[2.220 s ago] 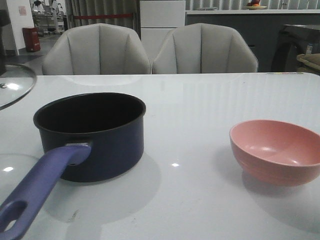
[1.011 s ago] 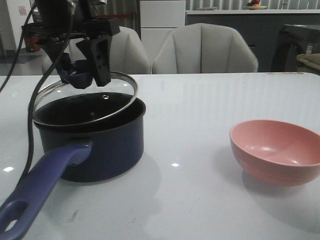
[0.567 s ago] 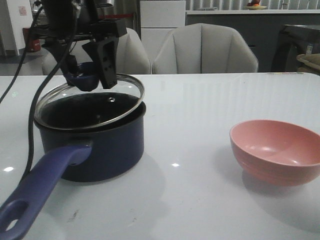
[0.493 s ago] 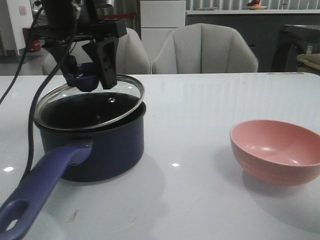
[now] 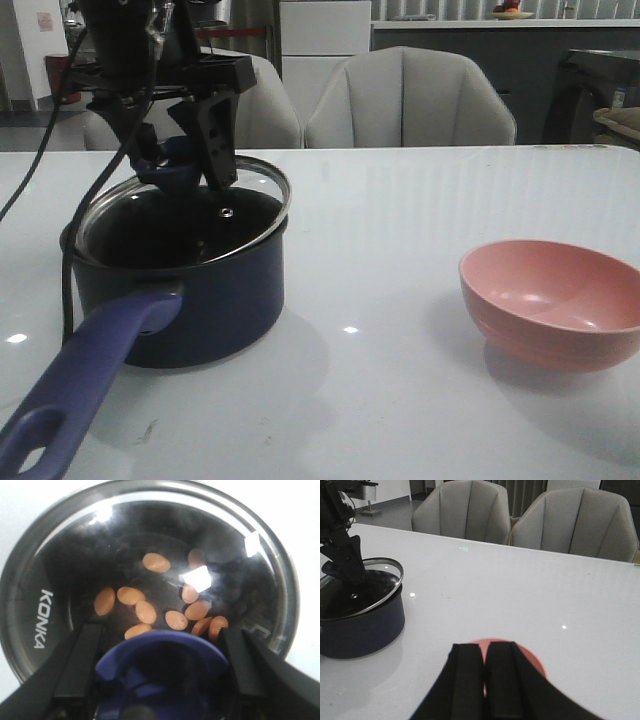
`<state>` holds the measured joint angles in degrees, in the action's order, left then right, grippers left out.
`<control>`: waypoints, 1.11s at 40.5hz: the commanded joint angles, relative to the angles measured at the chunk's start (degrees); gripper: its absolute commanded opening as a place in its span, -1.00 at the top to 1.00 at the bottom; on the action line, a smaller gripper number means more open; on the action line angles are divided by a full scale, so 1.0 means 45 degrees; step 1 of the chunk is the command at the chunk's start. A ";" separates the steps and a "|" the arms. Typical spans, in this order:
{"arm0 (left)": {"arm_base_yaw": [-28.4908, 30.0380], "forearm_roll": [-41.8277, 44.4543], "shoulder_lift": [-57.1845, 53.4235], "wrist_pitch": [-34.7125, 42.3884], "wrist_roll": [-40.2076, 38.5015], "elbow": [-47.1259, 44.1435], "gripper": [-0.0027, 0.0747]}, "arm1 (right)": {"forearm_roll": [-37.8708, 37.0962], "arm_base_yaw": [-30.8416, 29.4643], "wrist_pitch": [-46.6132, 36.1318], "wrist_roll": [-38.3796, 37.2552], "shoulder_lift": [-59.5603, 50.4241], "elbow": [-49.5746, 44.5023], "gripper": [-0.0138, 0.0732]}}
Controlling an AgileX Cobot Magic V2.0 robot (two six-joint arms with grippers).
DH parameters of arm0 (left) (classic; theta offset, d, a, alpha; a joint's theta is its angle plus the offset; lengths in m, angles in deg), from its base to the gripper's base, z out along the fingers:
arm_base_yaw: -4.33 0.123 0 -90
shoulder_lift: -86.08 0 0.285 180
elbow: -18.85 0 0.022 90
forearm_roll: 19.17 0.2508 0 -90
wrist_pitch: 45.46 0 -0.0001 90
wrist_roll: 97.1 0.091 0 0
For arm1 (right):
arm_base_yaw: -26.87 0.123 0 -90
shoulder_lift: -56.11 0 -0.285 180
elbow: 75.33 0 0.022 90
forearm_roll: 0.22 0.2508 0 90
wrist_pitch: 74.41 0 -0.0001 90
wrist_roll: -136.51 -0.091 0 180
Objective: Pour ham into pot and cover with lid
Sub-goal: 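Lower the glass lid onto the saucepan rim with the left gripper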
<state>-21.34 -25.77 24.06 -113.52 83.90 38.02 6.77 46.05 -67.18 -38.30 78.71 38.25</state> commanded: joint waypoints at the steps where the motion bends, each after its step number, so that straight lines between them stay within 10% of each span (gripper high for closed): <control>1: -0.0150 0.0183 -0.0651 -0.1272 0.0025 0.0090 0.39 | -0.0002 0.0000 -0.1149 0.0069 0.0075 0.0390 0.31; 16: -0.0098 0.0266 -0.0651 -0.1272 0.0002 0.0258 -0.53 | -0.0002 0.0000 -0.1149 0.0069 0.0075 0.0390 0.31; 45: -0.0098 0.0786 -0.1010 -0.1272 -0.0131 0.1084 -0.57 | -0.0002 0.0000 -0.1149 0.0069 0.0075 0.0390 0.31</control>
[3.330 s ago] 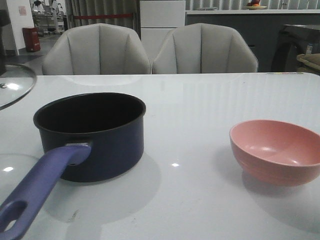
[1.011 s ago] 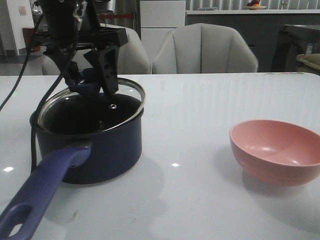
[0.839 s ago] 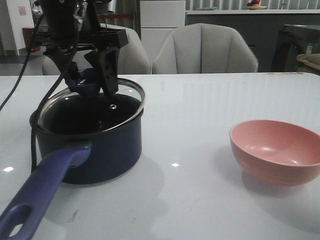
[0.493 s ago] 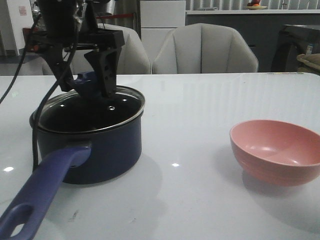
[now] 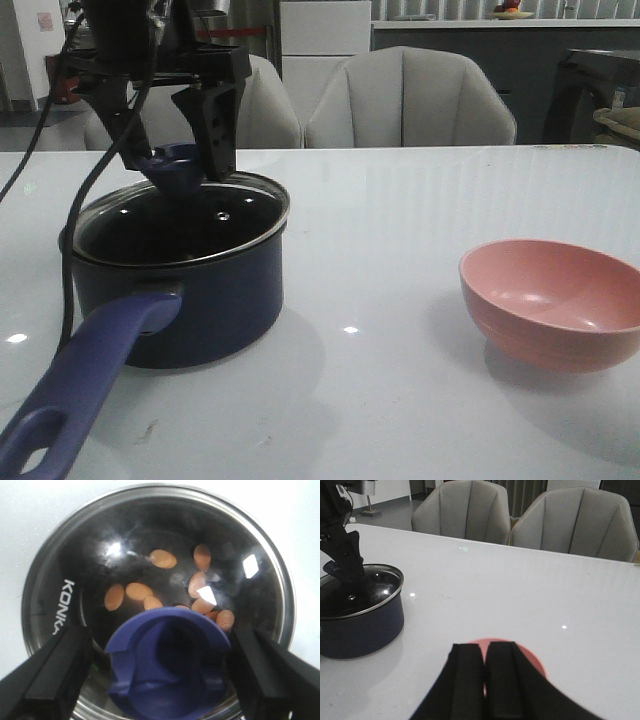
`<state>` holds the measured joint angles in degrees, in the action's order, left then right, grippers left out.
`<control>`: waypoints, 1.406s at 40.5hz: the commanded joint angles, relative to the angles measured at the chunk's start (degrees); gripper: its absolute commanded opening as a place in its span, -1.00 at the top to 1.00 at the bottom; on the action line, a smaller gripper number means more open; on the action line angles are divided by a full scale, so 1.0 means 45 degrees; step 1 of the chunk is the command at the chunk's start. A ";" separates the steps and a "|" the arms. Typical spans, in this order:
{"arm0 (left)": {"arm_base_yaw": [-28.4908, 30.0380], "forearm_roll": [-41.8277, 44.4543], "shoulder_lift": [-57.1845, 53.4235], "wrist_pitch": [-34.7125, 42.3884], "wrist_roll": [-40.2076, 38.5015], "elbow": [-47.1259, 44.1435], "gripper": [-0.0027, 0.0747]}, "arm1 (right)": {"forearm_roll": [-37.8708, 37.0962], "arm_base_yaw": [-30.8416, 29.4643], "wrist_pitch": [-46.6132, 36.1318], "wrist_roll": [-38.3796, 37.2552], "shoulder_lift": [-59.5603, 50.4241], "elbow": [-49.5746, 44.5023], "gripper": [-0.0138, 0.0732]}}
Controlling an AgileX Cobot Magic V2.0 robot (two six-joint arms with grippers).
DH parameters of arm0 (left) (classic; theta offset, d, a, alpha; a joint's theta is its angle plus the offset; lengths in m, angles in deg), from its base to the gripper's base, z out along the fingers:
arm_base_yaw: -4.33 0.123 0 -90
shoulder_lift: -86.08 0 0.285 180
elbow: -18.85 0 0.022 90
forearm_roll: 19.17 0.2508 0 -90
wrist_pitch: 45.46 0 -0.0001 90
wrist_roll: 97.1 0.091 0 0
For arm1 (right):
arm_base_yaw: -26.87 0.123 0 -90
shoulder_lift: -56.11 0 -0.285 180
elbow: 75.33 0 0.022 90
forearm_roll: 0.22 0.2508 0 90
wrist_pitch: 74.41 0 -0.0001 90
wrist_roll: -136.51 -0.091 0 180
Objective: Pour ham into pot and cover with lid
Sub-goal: 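Lower the glass lid onto the saucepan rim with the left gripper, then open the left gripper and lift it away from the knob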
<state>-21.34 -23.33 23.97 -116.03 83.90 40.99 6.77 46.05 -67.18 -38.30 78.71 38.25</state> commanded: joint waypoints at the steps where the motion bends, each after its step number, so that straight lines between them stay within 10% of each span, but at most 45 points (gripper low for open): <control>1: -0.0098 0.0488 -0.1085 -0.0715 -0.0131 0.0424 -0.57 | -0.0002 0.0000 -0.1149 0.0069 0.0075 0.0390 0.31; 22: 0.0924 0.1094 -0.5336 -0.0565 -0.0223 -0.1874 -0.56 | -0.0002 0.0000 -0.1149 0.0069 0.0075 0.0390 0.31; 57: 0.1699 0.0318 -1.8839 0.6501 -0.0223 -1.2981 -0.56 | -0.0002 0.0000 -0.1149 0.0069 0.0075 0.0390 0.31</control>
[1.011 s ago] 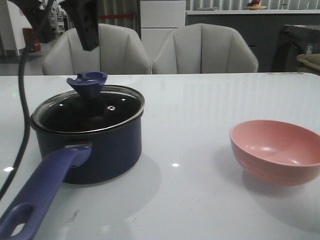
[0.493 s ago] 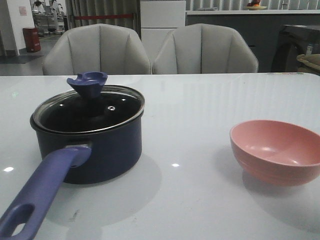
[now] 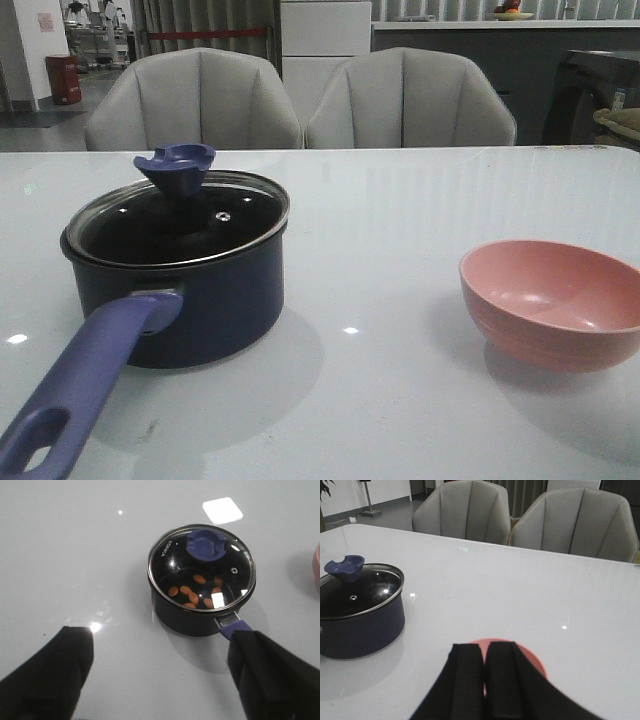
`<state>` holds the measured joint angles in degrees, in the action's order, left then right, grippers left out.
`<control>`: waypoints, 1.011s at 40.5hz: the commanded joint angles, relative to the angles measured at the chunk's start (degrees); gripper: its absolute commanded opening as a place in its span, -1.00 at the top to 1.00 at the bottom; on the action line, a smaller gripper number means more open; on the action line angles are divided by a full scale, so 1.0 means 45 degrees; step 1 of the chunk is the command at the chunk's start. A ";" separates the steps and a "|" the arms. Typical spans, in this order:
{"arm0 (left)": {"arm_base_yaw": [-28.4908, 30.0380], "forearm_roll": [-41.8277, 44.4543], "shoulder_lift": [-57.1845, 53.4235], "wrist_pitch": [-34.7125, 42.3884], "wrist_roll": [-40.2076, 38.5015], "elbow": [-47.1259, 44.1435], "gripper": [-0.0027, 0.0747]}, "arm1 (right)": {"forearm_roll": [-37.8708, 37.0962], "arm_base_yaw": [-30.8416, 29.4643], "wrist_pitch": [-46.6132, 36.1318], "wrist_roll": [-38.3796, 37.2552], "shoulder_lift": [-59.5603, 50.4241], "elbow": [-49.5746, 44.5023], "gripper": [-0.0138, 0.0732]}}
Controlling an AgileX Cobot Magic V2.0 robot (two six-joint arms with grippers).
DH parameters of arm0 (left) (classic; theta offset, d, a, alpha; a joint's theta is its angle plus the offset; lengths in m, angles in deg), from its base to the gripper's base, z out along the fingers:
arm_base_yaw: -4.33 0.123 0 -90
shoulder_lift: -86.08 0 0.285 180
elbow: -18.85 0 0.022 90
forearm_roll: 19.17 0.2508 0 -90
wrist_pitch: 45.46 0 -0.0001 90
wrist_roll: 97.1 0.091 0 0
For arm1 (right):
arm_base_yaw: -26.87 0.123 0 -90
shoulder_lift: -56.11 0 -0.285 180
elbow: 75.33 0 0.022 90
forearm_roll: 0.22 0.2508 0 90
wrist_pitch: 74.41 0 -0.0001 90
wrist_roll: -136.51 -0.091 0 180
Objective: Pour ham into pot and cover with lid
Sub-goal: 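Open the left gripper and lift it away from the knob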
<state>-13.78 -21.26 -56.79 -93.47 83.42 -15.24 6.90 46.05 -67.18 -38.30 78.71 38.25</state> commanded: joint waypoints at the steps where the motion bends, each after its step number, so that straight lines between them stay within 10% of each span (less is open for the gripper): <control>1: 0.0017 -0.0142 -0.1177 0.1617 -0.0116 -0.0803 -0.56 | -0.0029 0.0000 -0.1149 0.0069 0.0075 0.0390 0.31; 12: 0.0017 -0.0142 -0.4536 0.2378 -0.0116 -0.3118 -0.48 | -0.0029 0.0000 -0.1149 0.0069 0.0075 0.0390 0.31; 26: 0.0017 -0.0148 -0.5834 0.2477 -0.0116 -0.4026 0.66 | -0.0029 0.0000 -0.1149 0.0069 0.0075 0.0390 0.31; 41: 0.0017 -0.0148 -0.5834 0.2454 -0.0116 -0.4081 0.64 | -0.0029 0.0000 -0.1149 0.0069 0.0075 0.0390 0.31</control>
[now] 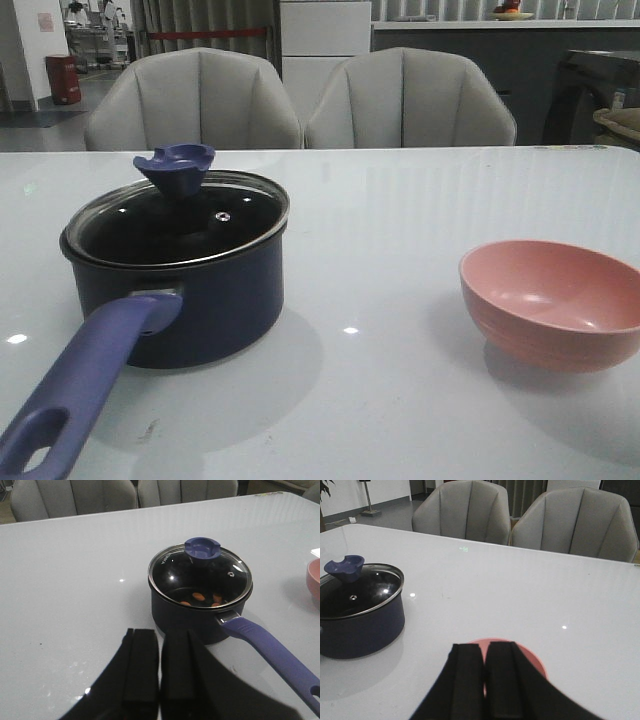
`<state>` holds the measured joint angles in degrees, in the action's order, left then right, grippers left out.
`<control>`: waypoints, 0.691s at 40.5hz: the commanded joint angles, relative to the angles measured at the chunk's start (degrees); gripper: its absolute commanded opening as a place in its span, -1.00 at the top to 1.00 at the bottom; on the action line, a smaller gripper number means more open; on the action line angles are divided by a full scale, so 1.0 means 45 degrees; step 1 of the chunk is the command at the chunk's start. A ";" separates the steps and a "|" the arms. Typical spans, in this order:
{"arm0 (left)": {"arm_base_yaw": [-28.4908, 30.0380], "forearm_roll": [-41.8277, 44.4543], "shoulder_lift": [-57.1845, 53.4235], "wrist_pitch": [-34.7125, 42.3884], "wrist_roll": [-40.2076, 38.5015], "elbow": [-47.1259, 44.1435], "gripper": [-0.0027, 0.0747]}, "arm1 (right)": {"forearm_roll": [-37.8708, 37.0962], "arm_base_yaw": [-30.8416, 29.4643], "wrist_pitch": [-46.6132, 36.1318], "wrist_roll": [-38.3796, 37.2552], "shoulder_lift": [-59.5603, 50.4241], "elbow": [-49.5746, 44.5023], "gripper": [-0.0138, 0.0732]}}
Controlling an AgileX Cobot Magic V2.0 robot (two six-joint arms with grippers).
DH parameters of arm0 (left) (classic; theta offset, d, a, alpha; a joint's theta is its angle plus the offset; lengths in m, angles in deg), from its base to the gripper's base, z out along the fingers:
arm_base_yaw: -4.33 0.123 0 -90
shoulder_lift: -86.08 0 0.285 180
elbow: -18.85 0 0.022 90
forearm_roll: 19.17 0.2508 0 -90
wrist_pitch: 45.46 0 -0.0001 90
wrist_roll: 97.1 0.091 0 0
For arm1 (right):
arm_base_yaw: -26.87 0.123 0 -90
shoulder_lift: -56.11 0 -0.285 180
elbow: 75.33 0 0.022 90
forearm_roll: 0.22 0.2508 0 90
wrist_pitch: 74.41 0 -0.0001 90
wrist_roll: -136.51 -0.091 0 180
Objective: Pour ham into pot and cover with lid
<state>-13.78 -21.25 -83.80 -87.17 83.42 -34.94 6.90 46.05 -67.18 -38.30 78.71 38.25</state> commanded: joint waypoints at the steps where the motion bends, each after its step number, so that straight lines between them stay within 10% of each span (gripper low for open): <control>1: 0.0017 -0.0150 0.0167 0.1053 -0.0116 0.0295 0.64 | -0.0029 0.0000 -0.1149 0.0069 0.0075 0.0390 0.31; 14: 0.0215 0.0084 0.0167 0.3223 0.0033 -0.0336 0.64 | -0.0029 0.0000 -0.1149 0.0069 0.0075 0.0390 0.31; 28: 0.3559 0.0009 0.0167 0.7424 0.0010 -0.3061 0.64 | -0.0029 0.0000 -0.1149 0.0069 0.0075 0.0390 0.31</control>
<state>0.50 -20.97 -83.80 -63.17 83.63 -47.74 6.90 46.05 -67.18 -38.30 78.71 38.25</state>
